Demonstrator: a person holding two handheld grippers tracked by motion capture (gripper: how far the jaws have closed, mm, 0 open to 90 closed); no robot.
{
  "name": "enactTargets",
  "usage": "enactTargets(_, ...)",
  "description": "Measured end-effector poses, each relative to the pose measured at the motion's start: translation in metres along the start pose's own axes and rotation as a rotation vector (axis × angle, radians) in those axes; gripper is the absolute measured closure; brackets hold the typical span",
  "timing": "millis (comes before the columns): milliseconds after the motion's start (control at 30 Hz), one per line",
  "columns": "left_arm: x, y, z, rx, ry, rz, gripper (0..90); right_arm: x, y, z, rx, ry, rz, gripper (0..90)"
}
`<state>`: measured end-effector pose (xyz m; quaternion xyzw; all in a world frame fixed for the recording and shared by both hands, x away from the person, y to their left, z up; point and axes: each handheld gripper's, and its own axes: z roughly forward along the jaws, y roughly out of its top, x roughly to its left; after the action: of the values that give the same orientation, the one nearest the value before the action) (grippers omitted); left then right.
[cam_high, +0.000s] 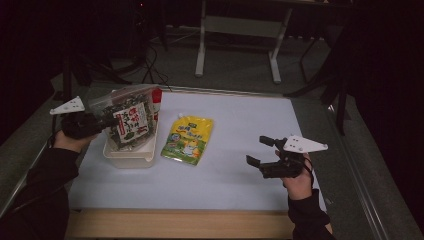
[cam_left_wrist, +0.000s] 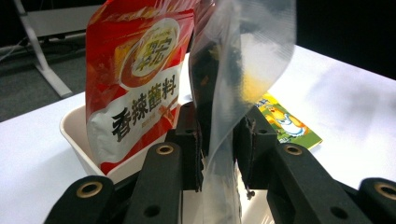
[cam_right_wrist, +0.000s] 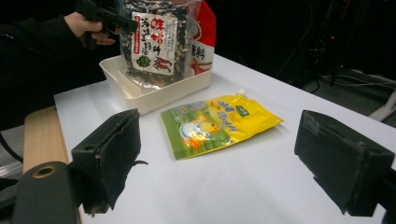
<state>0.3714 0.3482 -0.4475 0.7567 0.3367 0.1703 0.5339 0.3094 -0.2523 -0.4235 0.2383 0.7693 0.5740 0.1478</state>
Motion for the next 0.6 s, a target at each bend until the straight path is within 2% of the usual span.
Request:
enactTargets(200, -0.008, 0.001, -0.002, -0.022, 0.056, 0.025, 68.5, 0.002, 0.001, 0.001, 0.003, 0.005, -0.004, 14.0)
enactTargets(233, -0.009, 0.001, -0.004, -0.034, 0.051, 0.018, 68.0, 0.002, 0.002, 0.001, 0.004, 0.005, -0.003, 14.0)
enactTargets(367, -0.012, 0.005, -0.012, -0.05, 0.097, -0.004, 57.6, 0.002, 0.002, 0.001, 0.005, 0.001, -0.004, 14.0)
enactTargets(400, -0.012, 0.006, -0.014, -0.055, 0.096, -0.01, 53.7, 0.002, 0.003, 0.001, 0.003, 0.002, -0.006, 14.0)
enactTargets(433, -0.013, 0.006, -0.016, -0.059, 0.098, -0.014, 53.7, 0.002, 0.003, 0.001, 0.002, -0.001, -0.006, 14.0)
enactTargets(500, -0.016, 0.007, -0.022, -0.054, 0.111, -0.017, 48.6, 0.002, 0.003, 0.001, 0.002, -0.003, -0.007, 14.0)
enactTargets(600, -0.022, 0.007, -0.027, -0.053, 0.126, -0.008, 45.5, 0.003, 0.002, 0.001, 0.003, -0.003, -0.007, 14.0)
